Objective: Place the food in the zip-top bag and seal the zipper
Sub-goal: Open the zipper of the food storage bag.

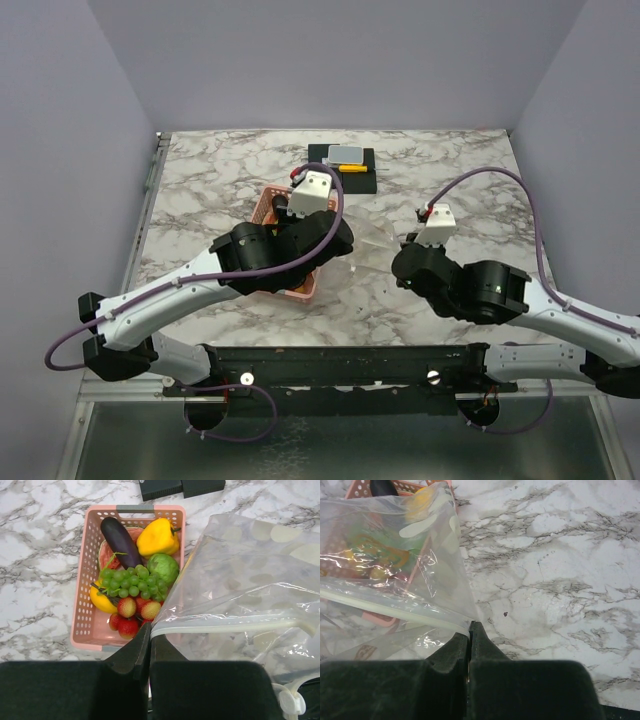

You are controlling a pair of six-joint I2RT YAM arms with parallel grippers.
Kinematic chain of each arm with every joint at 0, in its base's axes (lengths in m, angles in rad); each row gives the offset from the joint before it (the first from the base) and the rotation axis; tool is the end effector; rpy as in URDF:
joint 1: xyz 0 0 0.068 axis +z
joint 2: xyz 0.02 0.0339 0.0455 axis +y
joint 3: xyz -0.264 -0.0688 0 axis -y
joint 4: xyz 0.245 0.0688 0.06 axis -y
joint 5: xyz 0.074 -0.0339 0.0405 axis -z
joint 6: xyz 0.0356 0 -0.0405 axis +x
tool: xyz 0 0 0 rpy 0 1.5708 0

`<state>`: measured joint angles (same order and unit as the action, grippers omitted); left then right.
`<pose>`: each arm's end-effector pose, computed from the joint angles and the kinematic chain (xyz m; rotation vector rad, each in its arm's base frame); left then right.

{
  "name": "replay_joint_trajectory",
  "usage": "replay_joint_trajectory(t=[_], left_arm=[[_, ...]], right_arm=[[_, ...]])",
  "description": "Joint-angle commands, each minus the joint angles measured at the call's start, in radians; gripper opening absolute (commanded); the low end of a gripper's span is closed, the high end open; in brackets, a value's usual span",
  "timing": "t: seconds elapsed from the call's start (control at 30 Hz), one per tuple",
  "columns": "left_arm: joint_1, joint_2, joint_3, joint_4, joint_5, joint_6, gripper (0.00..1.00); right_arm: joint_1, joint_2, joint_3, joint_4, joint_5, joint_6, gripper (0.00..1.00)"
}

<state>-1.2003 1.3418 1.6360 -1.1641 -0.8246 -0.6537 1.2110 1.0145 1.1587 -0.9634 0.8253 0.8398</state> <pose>0.1114 -0.2147 0.4240 0.2424 2.1030 -0.0624 0.0884 0.1606 0.3606 -0.0305 2.0972 0.2278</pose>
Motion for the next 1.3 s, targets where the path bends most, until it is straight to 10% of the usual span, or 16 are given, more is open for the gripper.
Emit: replay_joint_trajectory(t=[0.0, 0.87, 1.27], left_arm=[[0.007, -0.012, 0.033, -0.100, -0.120, 0.015, 0.00], [0.007, -0.133, 0.157, -0.040, -0.357, 0.070, 0.00], [0.008, -0.105, 0.129, -0.178, -0.546, -0.014, 0.00]], right_arm=[[-0.001, 0.017, 0.046, -0.060, 0.024, -0.042, 0.01], [-0.010, 0.375, 0.409, 0.370, -0.123, -0.390, 0.01], [-0.052, 0.558, 0.615, 0.436, -0.232, -0.417, 0.43]])
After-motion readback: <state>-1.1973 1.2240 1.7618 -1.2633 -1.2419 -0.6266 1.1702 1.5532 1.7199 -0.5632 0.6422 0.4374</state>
